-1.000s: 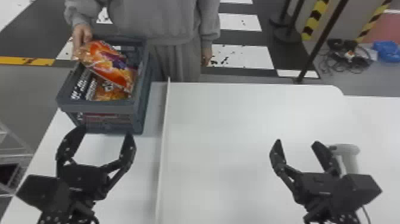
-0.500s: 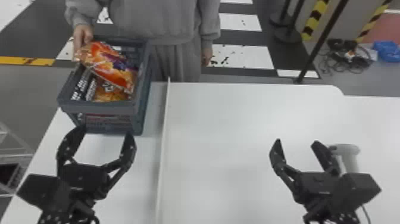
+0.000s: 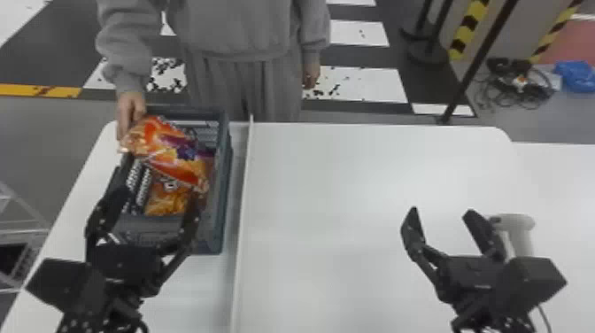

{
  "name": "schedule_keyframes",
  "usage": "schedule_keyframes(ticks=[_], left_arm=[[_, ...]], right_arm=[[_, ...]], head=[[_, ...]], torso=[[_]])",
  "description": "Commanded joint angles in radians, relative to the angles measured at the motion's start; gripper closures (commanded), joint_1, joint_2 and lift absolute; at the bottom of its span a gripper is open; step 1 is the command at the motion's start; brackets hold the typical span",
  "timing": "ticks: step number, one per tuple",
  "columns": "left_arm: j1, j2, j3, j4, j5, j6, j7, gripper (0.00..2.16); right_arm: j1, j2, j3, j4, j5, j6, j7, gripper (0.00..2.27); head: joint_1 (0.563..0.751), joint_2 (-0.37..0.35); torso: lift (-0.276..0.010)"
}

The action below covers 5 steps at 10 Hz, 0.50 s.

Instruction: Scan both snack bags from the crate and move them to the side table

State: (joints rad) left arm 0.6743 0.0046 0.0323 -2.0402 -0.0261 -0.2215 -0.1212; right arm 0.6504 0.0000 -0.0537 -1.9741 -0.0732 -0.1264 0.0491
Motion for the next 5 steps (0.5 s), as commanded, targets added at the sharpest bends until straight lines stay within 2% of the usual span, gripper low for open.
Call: schedule_keyframes(ticks=[1,5], left_arm=[[0.001,-0.007,0.000,0.000,0.000,0.000,0.000,0.08],[-0.015,-0.007,0.017,0.003,0.002,0.012,0.002,0.08]], right_arm=[[0.000,0.001,0.000,0.001,0.001,0.003,0.000,0.08],[0.000,0.001,0.000,0.007,0.000,0.003,0.000,0.08]], head=[[0.695,-0.048],[0.695,-0.046]], torso=[[-0.075],[-0.075]])
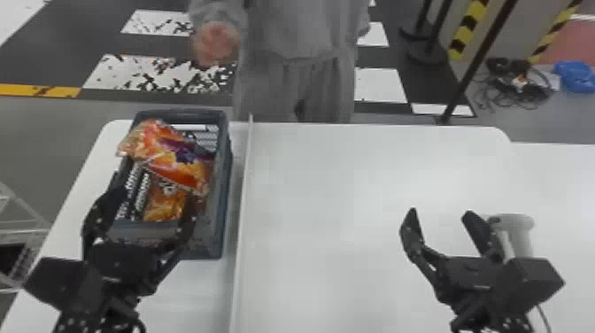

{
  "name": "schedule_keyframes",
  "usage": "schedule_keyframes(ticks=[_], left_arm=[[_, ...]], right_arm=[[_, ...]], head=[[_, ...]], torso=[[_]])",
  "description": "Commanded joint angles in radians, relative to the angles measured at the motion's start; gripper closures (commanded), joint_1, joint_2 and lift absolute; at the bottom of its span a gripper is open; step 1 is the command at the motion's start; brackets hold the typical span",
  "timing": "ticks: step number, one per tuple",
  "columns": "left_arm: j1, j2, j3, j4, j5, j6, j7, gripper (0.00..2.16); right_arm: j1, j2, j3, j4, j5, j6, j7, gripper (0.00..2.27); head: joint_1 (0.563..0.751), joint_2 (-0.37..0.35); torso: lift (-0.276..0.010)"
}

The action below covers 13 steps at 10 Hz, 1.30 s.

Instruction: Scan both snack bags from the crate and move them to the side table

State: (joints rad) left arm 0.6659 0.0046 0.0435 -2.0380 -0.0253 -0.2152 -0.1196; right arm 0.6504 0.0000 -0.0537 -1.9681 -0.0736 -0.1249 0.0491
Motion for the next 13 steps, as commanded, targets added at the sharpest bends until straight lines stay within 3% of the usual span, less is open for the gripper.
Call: schedule_keyframes(ticks=[1,3,5,7,9,13], left_arm=[[-0.029,-0.007,0.022,-0.001,0.013,0.037,-0.002,0.08],[-0.101,-0.007,0.042,-0.002,0.059,0.150,-0.012,0.08],[-0.178,-0.007,0.055,-0.002,0.125,0.322,-0.006,0.08],[-0.216,-0.007,0.049,0.004,0.159,0.460,0.054,0.09],[-0.239,-0.007,0.052,0.013,0.223,0.524,0.097,0.10],[-0.345,-0.007,0.052,0.088,0.266,0.573,0.166,0.10]], right_arm=[[0.000,0.001,0.000,0.003,0.000,0.001,0.000,0.08],[0.000,0.001,0.000,0.003,0.000,-0.002,0.000,0.08],[0.002,0.001,-0.002,0.003,0.000,0.001,0.000,0.08],[0.002,0.001,-0.002,0.003,0.002,-0.002,0.000,0.08],[0.002,0.001,0.000,0.005,0.002,0.001,0.000,0.08],[0.000,0.001,0.000,0.005,0.000,0.008,0.002,0.08]], head=[[0.695,-0.043],[0.695,-0.020],[0.695,-0.005],[0.695,0.009],[0.695,0.014],[0.695,0.025]], torso=[[-0.075],[-0.075],[-0.075],[-0.075],[-0.075],[-0.075]])
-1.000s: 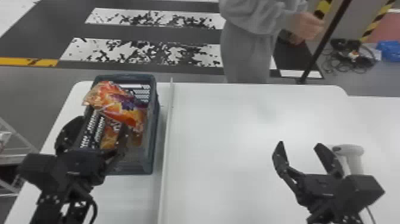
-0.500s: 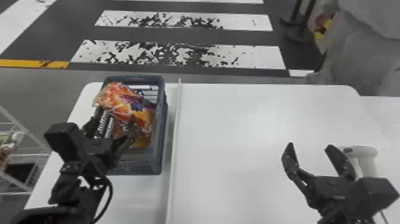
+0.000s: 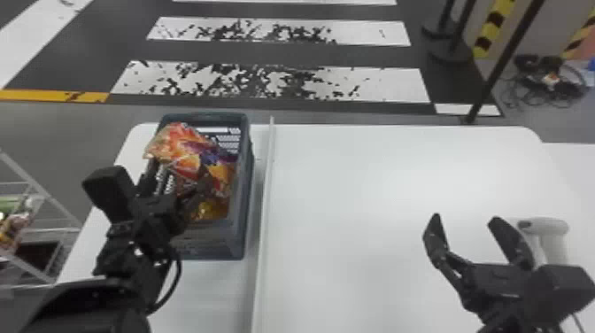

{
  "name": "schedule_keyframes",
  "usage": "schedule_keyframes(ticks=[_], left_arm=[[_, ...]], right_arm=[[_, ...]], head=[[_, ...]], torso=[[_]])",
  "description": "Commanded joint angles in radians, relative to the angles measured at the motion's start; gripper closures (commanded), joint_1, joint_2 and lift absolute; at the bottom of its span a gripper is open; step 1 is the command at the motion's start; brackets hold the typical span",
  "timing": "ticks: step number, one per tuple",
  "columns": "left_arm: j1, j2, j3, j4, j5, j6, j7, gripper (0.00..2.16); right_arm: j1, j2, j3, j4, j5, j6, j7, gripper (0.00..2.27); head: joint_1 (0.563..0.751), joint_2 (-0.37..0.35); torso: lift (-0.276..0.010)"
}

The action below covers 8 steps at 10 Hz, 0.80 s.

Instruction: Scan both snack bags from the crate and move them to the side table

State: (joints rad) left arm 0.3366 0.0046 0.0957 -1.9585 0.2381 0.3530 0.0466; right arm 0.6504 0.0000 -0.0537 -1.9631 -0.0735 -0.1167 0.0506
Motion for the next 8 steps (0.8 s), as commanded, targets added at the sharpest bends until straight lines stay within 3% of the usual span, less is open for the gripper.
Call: schedule_keyframes(ticks=[1,5,7,8], left_arm=[[-0.044,-0.007,-0.004,0.029,0.003,0.030,0.013,0.10],[-0.114,-0.007,-0.017,0.101,-0.010,0.048,0.076,0.10],[-0.166,-0.007,-0.017,0.132,-0.019,0.079,0.078,0.11],[-0.179,-0.007,-0.024,0.139,-0.025,0.110,0.076,0.29]], right_arm=[[0.000,0.001,-0.002,-0.002,0.000,0.003,0.000,0.08],[0.011,0.001,-0.002,-0.026,0.000,0.015,0.002,0.08],[0.011,0.001,-0.002,-0.033,0.000,0.027,0.003,0.08],[0.011,0.001,-0.002,-0.033,0.000,0.027,0.003,0.08]], head=[[0.695,0.027],[0.695,0.028],[0.695,0.032],[0.695,0.032]], torso=[[-0.075],[-0.075],[-0.075],[-0.075]])
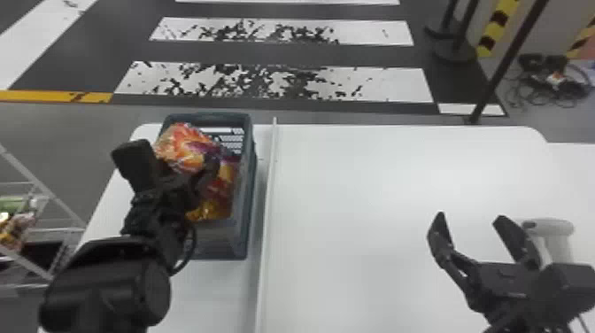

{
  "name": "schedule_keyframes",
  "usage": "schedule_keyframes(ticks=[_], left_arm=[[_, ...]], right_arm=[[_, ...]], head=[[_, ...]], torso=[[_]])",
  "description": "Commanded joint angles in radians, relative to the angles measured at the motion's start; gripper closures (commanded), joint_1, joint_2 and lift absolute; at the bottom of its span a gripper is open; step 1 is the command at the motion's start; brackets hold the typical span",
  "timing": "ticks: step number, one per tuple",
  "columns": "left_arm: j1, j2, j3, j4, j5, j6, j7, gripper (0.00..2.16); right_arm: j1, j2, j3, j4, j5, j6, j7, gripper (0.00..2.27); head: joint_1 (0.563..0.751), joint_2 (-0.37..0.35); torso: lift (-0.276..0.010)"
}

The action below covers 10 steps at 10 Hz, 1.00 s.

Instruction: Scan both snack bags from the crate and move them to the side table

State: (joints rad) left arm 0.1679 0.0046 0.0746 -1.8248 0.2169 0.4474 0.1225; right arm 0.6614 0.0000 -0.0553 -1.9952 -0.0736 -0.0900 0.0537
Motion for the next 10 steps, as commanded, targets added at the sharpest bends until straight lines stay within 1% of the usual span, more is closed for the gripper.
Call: schedule_keyframes(ticks=[1,2,3,4,5,6,7,8,9,10], left_arm=[[-0.010,-0.007,-0.006,0.001,-0.028,0.037,-0.023,0.77],[-0.010,-0.007,-0.006,-0.007,-0.065,0.086,-0.093,1.08],[-0.001,-0.007,-0.006,-0.028,-0.090,0.098,-0.121,1.51],[0.018,-0.007,-0.013,-0.062,-0.096,0.113,-0.093,2.11],[0.038,-0.007,-0.015,-0.108,-0.111,0.147,-0.083,2.14],[0.064,-0.007,-0.016,-0.162,-0.137,0.159,-0.073,2.14],[0.091,-0.007,-0.019,-0.215,-0.152,0.166,-0.055,2.14],[0.114,-0.007,-0.021,-0.260,-0.156,0.175,-0.047,2.14],[0.133,-0.007,-0.024,-0.288,-0.159,0.175,-0.032,2.14],[0.148,-0.007,-0.027,-0.318,-0.156,0.175,-0.031,2.14]], right_arm=[[0.001,0.001,0.000,-0.002,0.000,0.000,0.000,0.08],[0.000,0.001,0.000,-0.002,0.000,0.000,0.000,0.08],[0.000,0.001,0.002,-0.002,0.000,0.000,0.000,0.08],[-0.002,0.001,0.003,-0.002,0.000,0.000,0.000,0.08],[-0.003,0.001,0.003,-0.001,0.000,0.000,0.000,0.08],[-0.003,0.001,0.003,-0.001,0.000,0.000,0.000,0.08],[-0.006,0.001,0.003,0.001,0.000,0.000,0.000,0.08],[-0.009,0.001,0.005,0.004,0.000,0.000,0.000,0.08],[-0.009,0.001,0.005,0.006,0.000,0.000,0.000,0.08],[-0.009,0.001,0.005,0.009,0.000,0.000,0.000,0.08]], head=[[0.695,0.029],[0.695,0.021],[0.695,0.005],[0.695,0.001],[0.695,0.003],[0.695,0.009],[0.695,0.013],[0.695,0.018],[0.695,0.023],[0.695,0.027]], torso=[[-0.075],[-0.075],[-0.075],[-0.075],[-0.075],[-0.075],[-0.075],[-0.075],[-0.075],[-0.075]])
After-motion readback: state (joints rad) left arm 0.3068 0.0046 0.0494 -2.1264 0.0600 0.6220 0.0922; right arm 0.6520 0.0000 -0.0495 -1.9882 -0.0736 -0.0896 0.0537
